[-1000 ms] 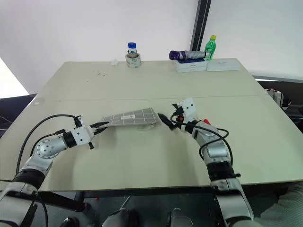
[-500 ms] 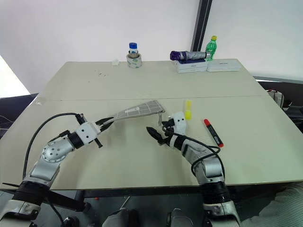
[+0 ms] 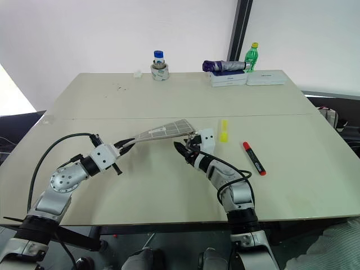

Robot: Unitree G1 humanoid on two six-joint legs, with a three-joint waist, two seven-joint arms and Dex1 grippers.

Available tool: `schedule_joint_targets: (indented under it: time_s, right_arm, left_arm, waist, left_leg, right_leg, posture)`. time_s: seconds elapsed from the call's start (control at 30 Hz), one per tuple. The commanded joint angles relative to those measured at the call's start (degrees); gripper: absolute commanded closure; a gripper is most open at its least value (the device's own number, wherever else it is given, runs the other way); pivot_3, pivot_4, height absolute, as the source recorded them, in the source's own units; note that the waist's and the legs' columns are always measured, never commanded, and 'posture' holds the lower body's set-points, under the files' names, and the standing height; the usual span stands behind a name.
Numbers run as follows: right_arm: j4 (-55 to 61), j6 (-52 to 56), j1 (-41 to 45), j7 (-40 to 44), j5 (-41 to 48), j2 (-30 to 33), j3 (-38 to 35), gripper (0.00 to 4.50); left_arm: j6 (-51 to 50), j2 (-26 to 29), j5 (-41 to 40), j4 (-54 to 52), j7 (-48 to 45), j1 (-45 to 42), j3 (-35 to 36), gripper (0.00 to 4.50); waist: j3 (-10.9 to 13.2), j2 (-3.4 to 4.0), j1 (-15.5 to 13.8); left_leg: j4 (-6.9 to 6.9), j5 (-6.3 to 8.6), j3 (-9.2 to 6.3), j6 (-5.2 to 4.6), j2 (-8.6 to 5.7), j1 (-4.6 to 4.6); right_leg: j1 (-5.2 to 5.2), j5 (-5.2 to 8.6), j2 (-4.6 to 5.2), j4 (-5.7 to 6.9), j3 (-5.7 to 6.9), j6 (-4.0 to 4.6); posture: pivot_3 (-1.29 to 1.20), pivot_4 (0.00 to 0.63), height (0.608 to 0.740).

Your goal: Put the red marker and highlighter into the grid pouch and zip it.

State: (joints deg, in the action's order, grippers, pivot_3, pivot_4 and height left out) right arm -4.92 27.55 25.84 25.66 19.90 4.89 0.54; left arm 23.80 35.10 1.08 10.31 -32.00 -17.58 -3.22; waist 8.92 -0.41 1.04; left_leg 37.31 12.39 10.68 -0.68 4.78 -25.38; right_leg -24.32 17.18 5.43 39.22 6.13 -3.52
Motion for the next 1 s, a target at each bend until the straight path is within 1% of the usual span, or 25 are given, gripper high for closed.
schedule_joint_targets:
  time_s: [0.03,0.07,0.17,0.27,0.37,0.5,0.7,0.8,0.9,1.0]
  right_arm:
    - [2.6,-1.1,0.7,0.3,-0.8,1.8,-0.1,4.03]
    - [3.1,-1.6,0.6,0.8,-2.6,3.1,1.6,4.48]
    - [4.3,-4.0,0.7,2.2,-8.5,6.8,7.3,4.48]
    - [4.6,-3.5,2.3,1.0,-12.0,7.6,10.3,4.48]
    - [3.9,-5.7,3.9,2.9,-18.6,9.8,16.6,4.48]
    - [3.7,-5.8,5.0,4.0,-20.6,9.3,19.2,4.48]
    - [0.5,-9.7,8.2,7.6,-23.6,8.4,23.1,4.48]
    - [1.0,-16.2,9.6,13.8,-23.1,8.8,26.0,4.48]
    - [0.9,-18.1,9.9,15.7,-23.4,8.5,26.3,4.48]
    - [-0.8,-22.8,11.1,18.4,-25.2,8.5,28.4,4.48]
  left_arm:
    - [-0.2,-0.3,0.4,-1.7,1.0,-0.2,1.4,4.50]
    - [-0.2,-0.4,0.6,-1.5,1.1,-0.2,1.3,4.50]
    - [-0.2,-0.5,1.9,-1.2,1.1,-0.3,0.7,4.50]
    - [-1.1,-1.2,2.9,-1.5,1.5,-0.3,0.2,4.50]
    - [-2.5,-2.4,5.3,-2.5,2.4,0.3,-1.1,4.50]
    - [-5.3,-4.3,7.1,-5.7,3.0,1.6,-2.1,4.50]
    - [-10.1,-6.7,10.4,-10.5,4.1,2.9,-4.2,4.50]
    - [-12.8,-7.0,13.7,-11.2,5.3,3.0,-5.6,4.50]
    - [-14.3,-7.9,14.5,-11.1,5.9,2.6,-6.1,4.50]
    - [-14.5,-8.6,15.8,-10.9,5.8,1.3,-7.3,4.50]
  waist:
    - [0.0,0.00,0.0]
    - [0.0,0.00,0.0]
    - [0.0,0.00,0.1]
    - [0.0,0.00,0.2]
    - [0.0,0.00,0.2]
    - [0.0,0.00,0.0]
    - [0.0,-0.02,0.0]
    - [0.0,-0.02,0.0]
    - [0.0,-0.02,-0.1]
    - [0.0,-0.03,-0.2]
  left_leg:
    - [0.00,0.00,0.00,0.00,0.00,0.00]
    - [0.00,0.00,0.00,0.00,-0.01,0.00]
    - [-0.01,0.00,0.00,-0.01,0.00,0.00]
    - [-0.05,0.00,0.00,0.00,0.00,0.01]
    - [-0.06,-0.01,0.02,0.02,0.01,0.00]
    - [-0.05,-0.01,0.04,0.02,0.01,-0.01]
    - [-0.02,-0.01,0.03,0.02,0.00,-0.01]
    - [-0.03,-0.01,0.05,0.02,0.00,-0.01]
    - [-0.03,-0.01,0.04,0.02,0.00,-0.01]
    - [0.01,-0.01,0.04,0.02,0.00,-0.01]
  right_leg:
    - [0.00,0.00,0.01,0.00,0.00,0.00]
    - [0.00,0.00,0.01,-0.01,0.00,0.00]
    - [-0.01,0.00,0.01,-0.01,0.00,0.00]
    - [-0.04,0.00,0.00,0.00,0.00,0.00]
    - [-0.06,0.00,-0.01,0.00,0.00,0.00]
    - [-0.06,0.01,0.00,-0.01,0.00,0.00]
    - [-0.04,0.01,0.01,-0.01,0.00,0.00]
    - [-0.05,0.01,0.00,-0.02,0.00,-0.01]
    - [-0.05,0.01,0.00,-0.02,0.01,-0.01]
    - [-0.03,0.01,0.01,-0.02,0.01,0.00]
  posture:
    - [0.00,0.150,0.740]
    - [0.00,0.150,0.740]
    - [0.00,0.150,0.740]
    - [0.00,0.150,0.740]
    - [0.00,0.150,0.740]
    - [0.00,0.150,0.740]
    - [0.00,0.150,0.740]
    - [0.00,0.150,0.740]
    - [0.00,0.150,0.740]
    - [0.00,0.150,0.740]
